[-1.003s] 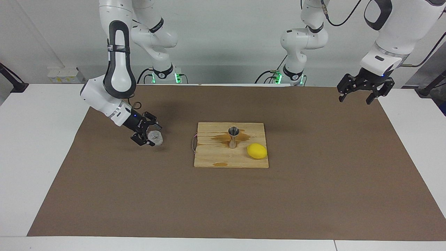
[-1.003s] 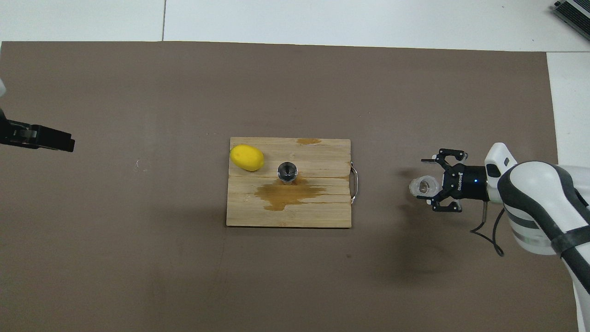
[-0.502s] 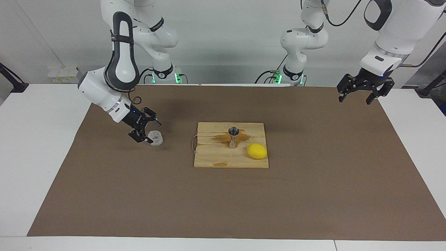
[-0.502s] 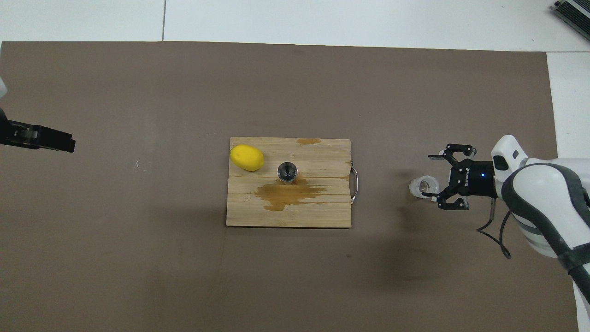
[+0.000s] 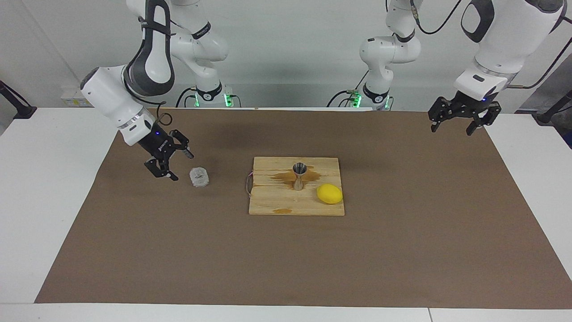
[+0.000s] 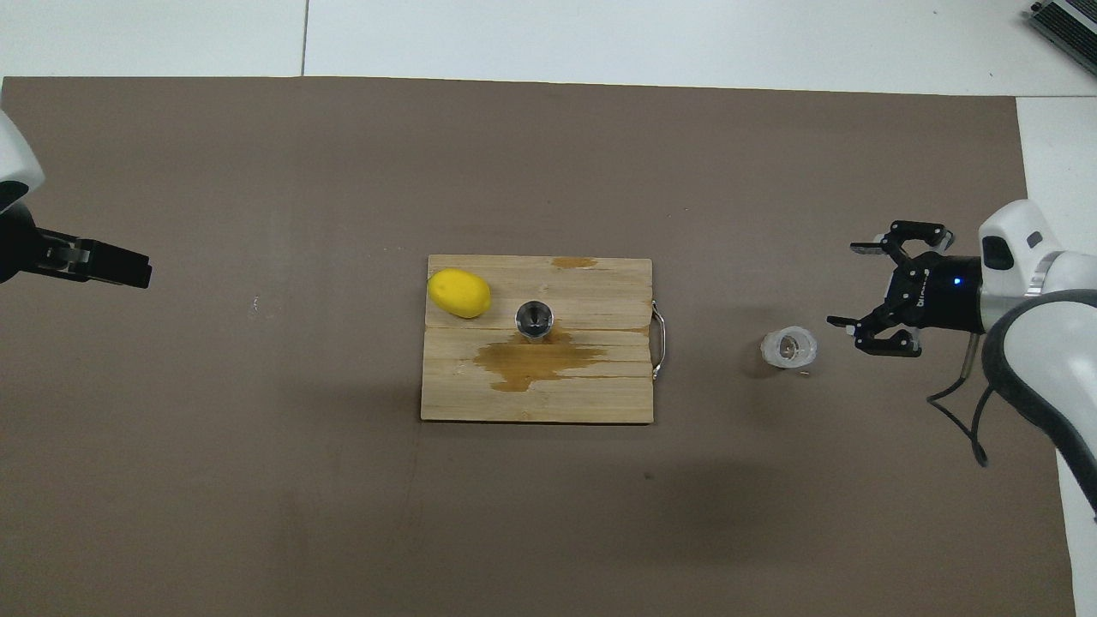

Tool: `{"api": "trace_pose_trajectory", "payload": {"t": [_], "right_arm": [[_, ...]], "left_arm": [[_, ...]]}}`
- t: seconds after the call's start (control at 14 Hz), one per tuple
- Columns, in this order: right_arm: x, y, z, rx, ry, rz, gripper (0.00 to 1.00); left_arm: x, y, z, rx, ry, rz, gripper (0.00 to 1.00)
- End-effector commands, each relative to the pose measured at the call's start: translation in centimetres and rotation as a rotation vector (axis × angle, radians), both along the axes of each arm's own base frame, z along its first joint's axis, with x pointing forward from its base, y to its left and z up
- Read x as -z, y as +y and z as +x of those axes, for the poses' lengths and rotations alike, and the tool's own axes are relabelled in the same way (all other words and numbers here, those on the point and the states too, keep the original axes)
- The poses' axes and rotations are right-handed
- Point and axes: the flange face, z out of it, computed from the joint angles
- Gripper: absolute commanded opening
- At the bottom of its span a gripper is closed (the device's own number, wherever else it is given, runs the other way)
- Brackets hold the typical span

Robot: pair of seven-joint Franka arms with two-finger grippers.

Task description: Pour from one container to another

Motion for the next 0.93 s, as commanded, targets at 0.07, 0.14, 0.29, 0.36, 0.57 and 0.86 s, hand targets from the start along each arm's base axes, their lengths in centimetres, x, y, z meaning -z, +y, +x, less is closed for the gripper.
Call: {"api": "trace_pose_trajectory", "payload": {"t": [0.07,0.14,0.29,0.36,0.57,0.86], "right_arm": [[-4.9,0.6,0.4,0.140,0.063,-0.052,1.00],[-6.3,0.9,0.5,0.183,0.112,-0.066,1.00],[-8.2,2.4,0.8,0.274,0.168,-0.133,1.00],[-9.5,2.8,1.1,0.328,0.167,-0.153,1.00],[-11.2,3.1,1.4,0.520,0.202,-0.115,1.00],[-13.6,3.0,1.6,0.783,0.254,-0.084,1.00]], "left_arm": [[-0.5,0.2,-0.1,0.017,-0.029,0.018,1.00],[-0.7,0.5,-0.1,0.009,-0.033,0.012,1.00],[-0.9,0.7,0.0,0.004,-0.039,0.009,1.00],[-0.8,0.6,0.1,0.004,-0.040,0.008,1.00],[-1.4,1.8,0.2,0.003,-0.051,-0.011,1.00],[-0.7,0.8,0.6,0.025,-0.035,-0.009,1.00]]}}
